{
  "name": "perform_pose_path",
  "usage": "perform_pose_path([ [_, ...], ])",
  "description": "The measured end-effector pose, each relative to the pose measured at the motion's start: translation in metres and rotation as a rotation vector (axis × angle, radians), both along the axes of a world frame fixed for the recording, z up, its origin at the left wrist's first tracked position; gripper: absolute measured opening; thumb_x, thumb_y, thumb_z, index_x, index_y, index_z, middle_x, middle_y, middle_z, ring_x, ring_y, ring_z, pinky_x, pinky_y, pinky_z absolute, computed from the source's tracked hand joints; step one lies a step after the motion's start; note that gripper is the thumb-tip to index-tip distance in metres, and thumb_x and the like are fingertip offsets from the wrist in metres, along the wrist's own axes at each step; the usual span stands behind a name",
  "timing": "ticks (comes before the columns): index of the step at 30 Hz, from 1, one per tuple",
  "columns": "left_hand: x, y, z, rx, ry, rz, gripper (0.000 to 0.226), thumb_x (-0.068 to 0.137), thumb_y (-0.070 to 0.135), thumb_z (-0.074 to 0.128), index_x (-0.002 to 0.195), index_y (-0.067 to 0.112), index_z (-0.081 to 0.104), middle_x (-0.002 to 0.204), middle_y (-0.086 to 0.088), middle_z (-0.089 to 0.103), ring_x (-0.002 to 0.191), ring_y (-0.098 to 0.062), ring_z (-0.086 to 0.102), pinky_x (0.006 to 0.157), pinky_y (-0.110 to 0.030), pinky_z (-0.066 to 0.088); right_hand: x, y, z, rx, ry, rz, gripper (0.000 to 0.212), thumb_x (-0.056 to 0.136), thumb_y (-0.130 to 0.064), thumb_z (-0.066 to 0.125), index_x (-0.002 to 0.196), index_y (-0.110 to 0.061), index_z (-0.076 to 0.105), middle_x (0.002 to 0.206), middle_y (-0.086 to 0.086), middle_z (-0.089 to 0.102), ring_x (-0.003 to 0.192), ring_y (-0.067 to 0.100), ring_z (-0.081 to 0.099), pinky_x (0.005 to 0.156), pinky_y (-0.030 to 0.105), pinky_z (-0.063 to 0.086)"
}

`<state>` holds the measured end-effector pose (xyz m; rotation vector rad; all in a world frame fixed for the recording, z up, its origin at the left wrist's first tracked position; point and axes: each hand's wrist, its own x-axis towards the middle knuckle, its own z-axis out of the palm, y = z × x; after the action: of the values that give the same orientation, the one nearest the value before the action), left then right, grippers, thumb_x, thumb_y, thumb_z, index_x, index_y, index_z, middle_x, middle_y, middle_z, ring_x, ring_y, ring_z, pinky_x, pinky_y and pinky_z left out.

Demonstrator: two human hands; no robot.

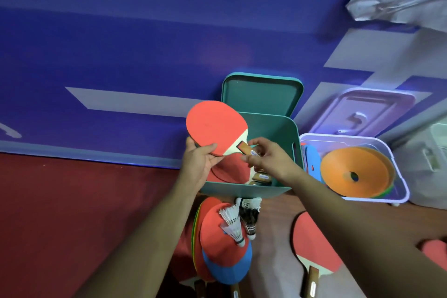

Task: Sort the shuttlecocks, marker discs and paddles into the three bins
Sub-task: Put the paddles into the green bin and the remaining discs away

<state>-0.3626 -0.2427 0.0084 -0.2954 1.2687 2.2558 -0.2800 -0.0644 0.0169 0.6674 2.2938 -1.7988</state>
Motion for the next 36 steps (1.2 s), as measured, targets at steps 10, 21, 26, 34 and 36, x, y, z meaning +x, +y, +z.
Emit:
perform_pose_path([
  [10,-0.033,0.015,-0.036,-0.951,0.354,-0.345,0.020,0.086,0.014,0.058,0.104,0.016,0.050,0.082,-0.013,0.073,0.063,-0.020,0.071,0.075,-0.036,0.059,0.000,0.047,-0.035,0.645,-0.121,0.179,0.012,0.086,-0.013,0.063,0.098,-0.012,0.064,0.087,0.009,0.067,0.081,0.030,0.060,0.074,0.036,0.047],
  [21,-0.029,0.011,-0.054,-1.557,0.558,-0.887,0.030,0.088,0.023,0.059,0.106,-0.001,0.063,0.111,-0.020,0.067,0.103,-0.035,0.064,0.079,-0.033,0.050,-0.015,0.027,-0.070,0.725,-0.303,0.260,0.039,0.087,-0.018,0.064,0.125,-0.010,0.058,0.123,0.016,0.064,0.113,0.033,0.060,0.091,0.034,0.047],
  [26,-0.010,0.018,-0.028,-1.334,0.706,-0.539,0.030,0.086,0.025,0.056,0.112,0.009,0.060,0.113,-0.011,0.065,0.105,-0.030,0.060,0.091,-0.036,0.049,0.025,0.026,-0.019,0.663,-0.042,0.030,0.040,0.090,-0.016,0.060,0.129,-0.007,0.057,0.128,0.012,0.062,0.117,0.028,0.058,0.096,0.027,0.040],
  [34,0.116,0.061,0.003,-0.685,0.668,-0.623,0.014,0.086,0.014,0.058,0.078,0.025,0.055,0.064,0.005,0.058,0.063,-0.020,0.062,0.066,-0.033,0.049,0.160,0.052,0.003,0.560,0.100,-0.305,0.018,0.089,-0.008,0.058,0.105,-0.012,0.065,0.104,0.000,0.066,0.092,0.013,0.062,0.077,0.013,0.047],
  [36,0.146,0.076,-0.006,-0.626,0.614,-0.714,0.018,0.088,0.010,0.054,0.077,0.024,0.054,0.066,0.001,0.060,0.058,-0.015,0.063,0.063,-0.031,0.047,0.192,0.061,-0.009,0.563,0.081,-0.339,0.016,0.089,-0.006,0.058,0.103,-0.011,0.064,0.101,0.002,0.066,0.090,0.015,0.061,0.073,0.008,0.045],
])
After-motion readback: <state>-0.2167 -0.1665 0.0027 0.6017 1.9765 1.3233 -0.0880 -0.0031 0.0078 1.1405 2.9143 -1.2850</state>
